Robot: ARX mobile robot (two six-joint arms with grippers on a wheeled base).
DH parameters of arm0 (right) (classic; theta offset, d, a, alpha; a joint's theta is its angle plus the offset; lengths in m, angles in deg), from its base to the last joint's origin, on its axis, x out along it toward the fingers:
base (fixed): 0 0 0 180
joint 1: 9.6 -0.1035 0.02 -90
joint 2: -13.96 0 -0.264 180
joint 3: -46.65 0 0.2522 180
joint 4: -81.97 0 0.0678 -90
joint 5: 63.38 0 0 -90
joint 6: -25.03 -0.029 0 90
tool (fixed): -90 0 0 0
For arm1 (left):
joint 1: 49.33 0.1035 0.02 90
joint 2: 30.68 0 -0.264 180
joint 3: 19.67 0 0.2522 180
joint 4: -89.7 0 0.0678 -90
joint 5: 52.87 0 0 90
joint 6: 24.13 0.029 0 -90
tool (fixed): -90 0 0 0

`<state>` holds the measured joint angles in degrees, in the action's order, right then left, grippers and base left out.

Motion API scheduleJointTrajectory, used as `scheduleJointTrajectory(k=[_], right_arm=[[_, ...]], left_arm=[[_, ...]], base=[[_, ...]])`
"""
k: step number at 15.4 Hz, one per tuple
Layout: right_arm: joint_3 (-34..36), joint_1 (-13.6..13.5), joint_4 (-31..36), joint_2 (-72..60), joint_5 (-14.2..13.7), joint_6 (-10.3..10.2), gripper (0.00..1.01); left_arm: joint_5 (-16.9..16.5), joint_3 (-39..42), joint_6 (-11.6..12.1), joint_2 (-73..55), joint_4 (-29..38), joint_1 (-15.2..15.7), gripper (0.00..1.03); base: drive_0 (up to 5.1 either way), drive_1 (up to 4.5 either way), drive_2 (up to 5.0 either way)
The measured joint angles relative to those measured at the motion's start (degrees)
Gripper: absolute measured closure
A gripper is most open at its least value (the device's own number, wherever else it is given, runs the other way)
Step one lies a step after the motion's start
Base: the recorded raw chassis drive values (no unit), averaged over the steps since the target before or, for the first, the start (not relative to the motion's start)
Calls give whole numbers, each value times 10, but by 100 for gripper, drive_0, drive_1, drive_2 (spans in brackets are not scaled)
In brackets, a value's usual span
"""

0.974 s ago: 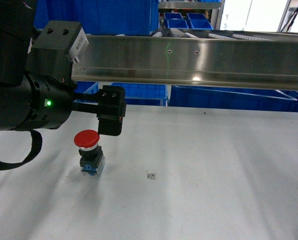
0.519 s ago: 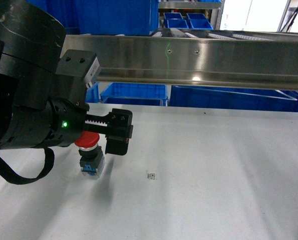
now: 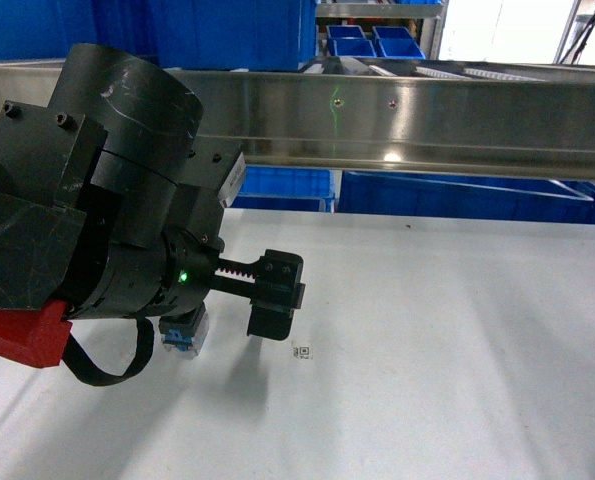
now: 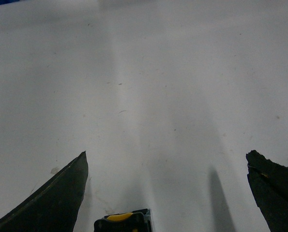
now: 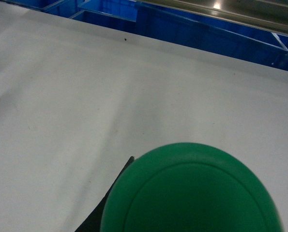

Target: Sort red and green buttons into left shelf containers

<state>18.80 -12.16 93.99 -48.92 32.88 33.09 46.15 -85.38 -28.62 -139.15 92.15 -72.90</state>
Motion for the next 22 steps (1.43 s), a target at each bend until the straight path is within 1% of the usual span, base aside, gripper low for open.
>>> scheduleJointTrajectory(k=[4,8,11,15,16,17,18,19,20,22], right_arm=[[0,0,0,0,0,0,74],[0,0,0,0,0,0,75],[0,0,0,0,0,0,75],[0,0,0,0,0,0,75],[0,0,0,0,0,0,75],[0,0,0,0,0,0,75],[0,0,0,0,0,0,75],[0,0,0,0,0,0,75],[0,0,0,0,0,0,75],[0,0,0,0,0,0,75]], left_arm=[[1,0,0,-15,-3,10,5],[-13,-9,-1,-30,-6,21,5],[-20,-10,-11,-37,-12,28,5],[-31,-10,-16,-41,-11,40,5],[-31,-10,-16,-41,-10,41,13],[-31,-10,-16,-41,-10,41,23],[-31,-10,-16,-41,-10,41,31],[-35,-10,-16,-41,-10,39,42],[-34,-10,-16,-41,-9,38,55],[-34,-10,-16,-41,-8,38,58]], base=[[0,0,0],[0,0,0],[0,0,0],[0,0,0],[0,0,0],[0,0,0],[0,0,0],[0,0,0],[0,0,0],[0,0,0]])
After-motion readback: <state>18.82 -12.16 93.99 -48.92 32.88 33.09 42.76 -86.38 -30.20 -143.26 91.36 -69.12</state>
